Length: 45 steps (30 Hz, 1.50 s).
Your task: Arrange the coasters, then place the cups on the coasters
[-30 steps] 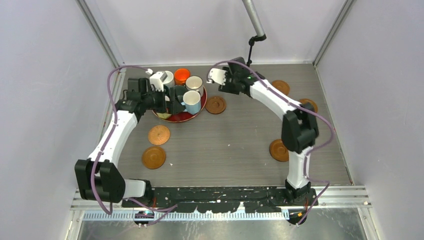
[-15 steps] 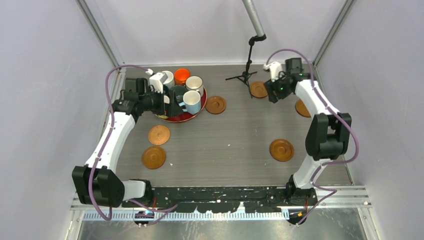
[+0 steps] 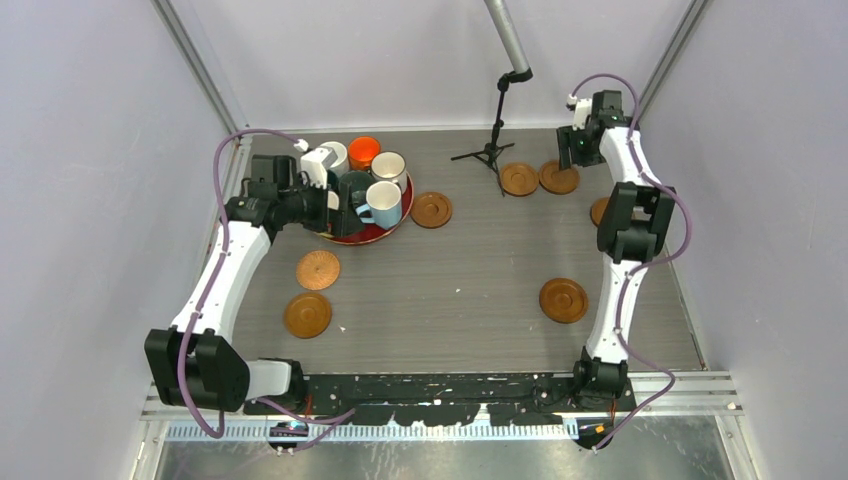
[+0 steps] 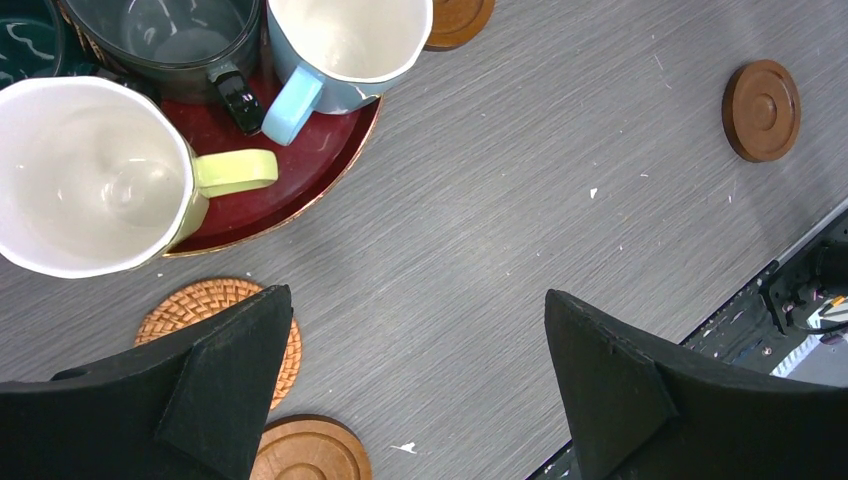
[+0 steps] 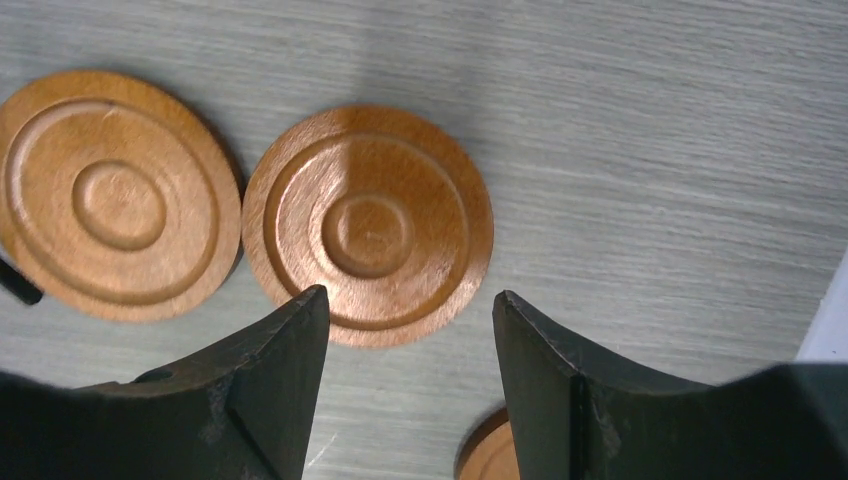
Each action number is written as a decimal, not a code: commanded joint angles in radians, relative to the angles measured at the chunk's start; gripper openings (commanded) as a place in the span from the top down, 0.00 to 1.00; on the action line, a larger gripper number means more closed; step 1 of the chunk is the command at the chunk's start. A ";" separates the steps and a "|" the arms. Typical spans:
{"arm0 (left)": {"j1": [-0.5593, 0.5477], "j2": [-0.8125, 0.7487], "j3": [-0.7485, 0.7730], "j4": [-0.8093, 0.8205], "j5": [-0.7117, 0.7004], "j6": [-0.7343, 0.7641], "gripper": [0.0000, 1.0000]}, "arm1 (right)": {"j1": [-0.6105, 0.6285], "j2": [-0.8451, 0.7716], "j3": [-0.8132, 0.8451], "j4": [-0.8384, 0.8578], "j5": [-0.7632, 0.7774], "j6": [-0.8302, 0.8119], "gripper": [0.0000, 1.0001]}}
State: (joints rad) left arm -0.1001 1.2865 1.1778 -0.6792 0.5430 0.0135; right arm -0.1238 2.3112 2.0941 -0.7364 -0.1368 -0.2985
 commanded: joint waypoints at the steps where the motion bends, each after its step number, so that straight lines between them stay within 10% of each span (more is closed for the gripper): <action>1: 0.007 0.002 0.047 0.001 0.010 0.019 0.00 | 0.006 0.077 0.158 -0.059 0.044 0.046 0.34; 45: 0.006 0.114 0.116 -0.014 -0.026 0.023 0.00 | -0.109 0.363 0.450 0.152 0.246 -0.030 0.44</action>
State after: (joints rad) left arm -0.0994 1.4071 1.2461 -0.6949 0.5220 0.0170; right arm -0.2272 2.6881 2.5141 -0.5972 0.1303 -0.3477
